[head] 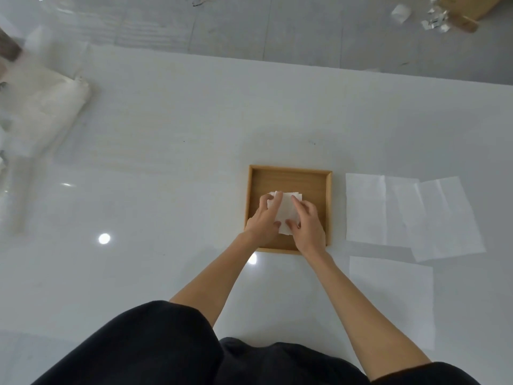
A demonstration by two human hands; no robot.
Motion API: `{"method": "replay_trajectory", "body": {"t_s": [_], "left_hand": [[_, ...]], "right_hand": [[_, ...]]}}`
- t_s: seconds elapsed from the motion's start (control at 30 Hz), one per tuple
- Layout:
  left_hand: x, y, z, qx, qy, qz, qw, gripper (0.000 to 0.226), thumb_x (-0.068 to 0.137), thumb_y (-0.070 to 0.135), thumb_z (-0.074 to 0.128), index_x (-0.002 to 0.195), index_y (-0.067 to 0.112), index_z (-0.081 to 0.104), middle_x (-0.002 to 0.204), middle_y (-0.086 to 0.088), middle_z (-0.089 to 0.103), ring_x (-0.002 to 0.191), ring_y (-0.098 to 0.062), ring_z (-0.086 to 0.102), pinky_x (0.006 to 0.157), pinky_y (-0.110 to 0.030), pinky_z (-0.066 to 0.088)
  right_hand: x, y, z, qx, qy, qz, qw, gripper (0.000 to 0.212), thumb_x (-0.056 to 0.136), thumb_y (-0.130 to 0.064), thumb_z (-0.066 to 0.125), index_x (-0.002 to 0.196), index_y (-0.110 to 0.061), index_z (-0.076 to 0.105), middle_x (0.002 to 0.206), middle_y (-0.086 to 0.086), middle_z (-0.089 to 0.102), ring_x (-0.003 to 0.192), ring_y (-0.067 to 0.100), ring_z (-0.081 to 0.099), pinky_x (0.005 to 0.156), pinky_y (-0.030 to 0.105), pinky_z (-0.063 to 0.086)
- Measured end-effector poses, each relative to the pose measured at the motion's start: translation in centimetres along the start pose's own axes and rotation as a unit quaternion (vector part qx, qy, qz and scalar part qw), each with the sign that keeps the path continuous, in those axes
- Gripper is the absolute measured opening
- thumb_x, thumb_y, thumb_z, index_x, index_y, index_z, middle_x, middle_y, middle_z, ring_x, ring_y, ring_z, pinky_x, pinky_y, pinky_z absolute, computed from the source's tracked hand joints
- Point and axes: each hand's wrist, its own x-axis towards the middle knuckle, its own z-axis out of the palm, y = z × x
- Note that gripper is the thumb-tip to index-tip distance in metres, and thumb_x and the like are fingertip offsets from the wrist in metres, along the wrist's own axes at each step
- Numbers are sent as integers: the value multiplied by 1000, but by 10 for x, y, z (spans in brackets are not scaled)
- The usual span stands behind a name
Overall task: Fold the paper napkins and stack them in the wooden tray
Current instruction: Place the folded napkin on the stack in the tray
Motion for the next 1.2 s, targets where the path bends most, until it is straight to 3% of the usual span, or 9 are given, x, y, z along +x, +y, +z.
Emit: {"method": "replay_trajectory", "body": {"t_s": [0.07,0.2,0.33,0.5,0.77,0.9,1.07,1.2], "left_hand": [[-2,2,2,2,27,-16,1000,83,94,17,61,156,34,9,149,-5,22,123,-28,51,87,-41,53],[-8,4,11,-43,130,-57,989,70,93,14,59,153,26,25,138,-8,35,121,-28,49,95,-39,51],[-9,2,18,-98,150,-83,980,62,95,7,52,152,22,31,136,-8,43,125,-28,44,106,-39,44],[-6,6,13,-157,153,-66,973,59,94,0,51,150,16,39,146,-5,45,133,-23,40,111,-38,41],[-4,16,12,-225,160,-119,954,51,92,-4,48,141,8,48,133,-6,42,118,-19,48,104,-27,43],[-11,17,17,-175,192,-157,953,33,89,-3,49,120,9,54,115,-1,43,108,-22,51,99,-34,48],[-20,19,23,-130,181,-167,960,33,94,3,49,126,8,55,123,-7,51,105,-22,55,88,-27,46],[-25,21,24,-124,172,-165,963,38,94,2,46,131,8,54,126,-7,54,108,-23,58,85,-26,43]], "right_hand": [[-3,2,4,-8,38,3,999,60,97,-15,60,152,-26,38,139,2,46,116,17,56,88,33,55],[-7,2,9,88,126,93,984,39,99,-19,55,138,-22,54,127,2,56,106,19,62,90,37,56],[-9,2,11,92,94,103,986,34,100,-20,54,133,-18,59,123,4,59,105,21,62,85,32,56],[-6,6,8,69,65,98,991,43,102,-16,50,144,-21,50,127,4,53,108,19,58,89,33,54],[-6,6,4,68,13,93,993,52,102,-11,47,152,-21,37,127,6,45,105,16,54,88,28,51],[-11,3,3,82,56,125,987,45,100,-10,47,144,-23,50,126,3,50,108,18,57,91,34,52],[-18,1,7,115,47,174,977,41,100,-7,48,139,-17,56,126,6,55,111,20,58,99,40,52],[-23,-2,7,121,31,180,976,44,100,-5,48,142,-15,53,129,8,54,115,21,56,100,34,48]]}}
